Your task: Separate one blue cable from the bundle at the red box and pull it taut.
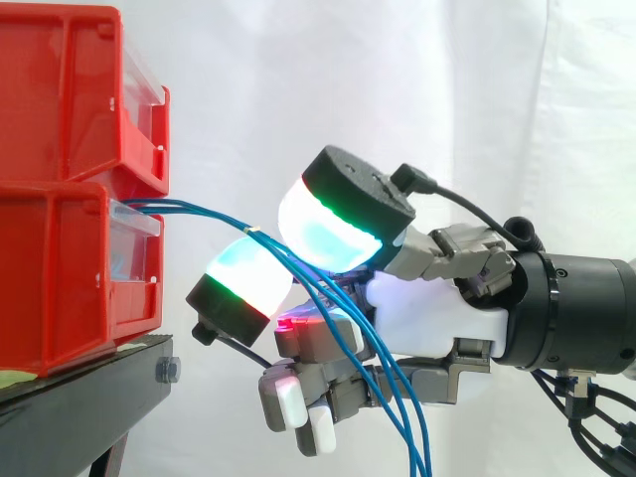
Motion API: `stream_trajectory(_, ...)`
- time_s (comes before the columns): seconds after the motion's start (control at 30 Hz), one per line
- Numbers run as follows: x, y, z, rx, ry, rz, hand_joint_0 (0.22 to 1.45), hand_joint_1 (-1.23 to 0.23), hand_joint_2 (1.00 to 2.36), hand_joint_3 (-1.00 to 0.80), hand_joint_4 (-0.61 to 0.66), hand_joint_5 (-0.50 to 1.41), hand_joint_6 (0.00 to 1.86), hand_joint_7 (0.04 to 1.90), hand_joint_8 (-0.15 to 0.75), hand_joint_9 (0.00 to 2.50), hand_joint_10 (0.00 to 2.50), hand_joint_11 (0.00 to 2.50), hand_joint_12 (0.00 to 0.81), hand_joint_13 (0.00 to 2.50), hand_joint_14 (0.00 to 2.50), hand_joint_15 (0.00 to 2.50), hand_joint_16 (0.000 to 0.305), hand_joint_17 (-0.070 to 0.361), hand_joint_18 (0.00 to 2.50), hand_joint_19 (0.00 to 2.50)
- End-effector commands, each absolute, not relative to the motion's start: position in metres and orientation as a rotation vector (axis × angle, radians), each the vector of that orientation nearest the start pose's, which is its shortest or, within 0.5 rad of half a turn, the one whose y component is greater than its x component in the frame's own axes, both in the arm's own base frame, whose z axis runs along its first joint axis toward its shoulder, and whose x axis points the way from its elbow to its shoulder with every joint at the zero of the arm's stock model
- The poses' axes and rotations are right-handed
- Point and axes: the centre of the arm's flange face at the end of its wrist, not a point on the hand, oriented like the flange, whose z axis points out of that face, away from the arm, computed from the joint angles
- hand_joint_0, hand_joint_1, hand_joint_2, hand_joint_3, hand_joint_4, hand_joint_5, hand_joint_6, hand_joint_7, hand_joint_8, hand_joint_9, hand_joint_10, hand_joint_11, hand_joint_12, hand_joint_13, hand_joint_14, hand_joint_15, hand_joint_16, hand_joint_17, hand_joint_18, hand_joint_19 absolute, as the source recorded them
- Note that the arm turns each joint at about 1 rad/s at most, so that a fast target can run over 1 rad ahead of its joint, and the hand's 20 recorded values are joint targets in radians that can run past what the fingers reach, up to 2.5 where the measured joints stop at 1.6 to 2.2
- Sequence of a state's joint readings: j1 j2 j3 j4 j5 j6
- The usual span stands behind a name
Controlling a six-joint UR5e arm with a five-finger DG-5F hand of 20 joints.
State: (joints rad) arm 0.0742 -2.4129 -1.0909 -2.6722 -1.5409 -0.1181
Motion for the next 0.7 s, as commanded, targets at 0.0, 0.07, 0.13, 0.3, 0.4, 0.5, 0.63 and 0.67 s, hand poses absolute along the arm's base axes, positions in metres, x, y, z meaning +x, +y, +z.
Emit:
stream_trajectory(0.0, 0.8014, -0.0776, 0.2181, 1.029, 1.206, 1.202, 0.64, -0.82, 1.01, -0.42, 0.1, -0.18, 0.83, 1.08, 0.27, 1.16, 0.03, 1.19, 0.353, 0.99, 0.03, 0.7, 0.05, 0.112, 0.85, 0.85)
stream_trajectory(0.07, 0.8012, -0.0764, 0.2174, 1.029, 1.208, 1.203, 0.61, -0.76, 1.01, -0.31, 0.1, -0.18, 0.82, 1.08, 0.269, 1.17, 0.03, 1.2, 0.357, 0.99, 0.03, 0.7, 0.05, 0.112, 0.84, 0.87)
stream_trajectory(0.13, 0.8011, -0.0776, 0.2174, 1.03, 1.207, 1.202, 0.59, -0.71, 1.02, -0.26, 0.1, -0.17, 0.8, 1.08, 0.275, 1.17, 0.03, 1.17, 0.359, 1.0, 0.03, 0.69, 0.051, 0.115, 0.84, 0.87)
stream_trajectory(0.3, 0.8015, -0.0764, 0.2181, 1.028, 1.207, 1.204, 0.6, -0.59, 1.02, -0.24, 0.11, -0.15, 0.75, 1.12, 0.277, 1.19, 0.03, 1.15, 0.363, 1.01, 0.03, 0.69, 0.051, 0.114, 0.84, 0.88)
stream_trajectory(0.4, 0.8012, -0.0764, 0.2174, 1.029, 1.208, 1.203, 0.61, -0.54, 1.02, -0.24, 0.12, -0.15, 0.74, 1.15, 0.279, 1.2, 0.03, 1.13, 0.362, 1.01, 0.03, 0.7, 0.051, 0.114, 0.84, 0.89)
stream_trajectory(0.5, 0.8012, -0.0764, 0.2174, 1.029, 1.208, 1.203, 0.62, -0.47, 1.02, -0.26, 0.13, -0.14, 0.74, 1.17, 0.286, 1.22, 0.03, 1.14, 0.368, 1.03, 0.03, 0.69, 0.051, 0.114, 0.84, 0.88)
stream_trajectory(0.63, 0.8012, -0.0766, 0.2174, 1.03, 1.207, 1.202, 0.62, -0.45, 1.02, -0.28, 0.14, -0.14, 0.76, 1.15, 0.286, 1.22, 0.03, 1.14, 0.37, 1.03, 0.03, 0.7, 0.051, 0.114, 0.85, 0.87)
stream_trajectory(0.67, 0.8012, -0.0767, 0.2174, 1.031, 1.206, 1.201, 0.62, -0.46, 1.02, -0.28, 0.14, -0.14, 0.76, 1.15, 0.284, 1.22, 0.03, 1.15, 0.369, 1.03, 0.02, 0.7, 0.051, 0.114, 0.85, 0.87)
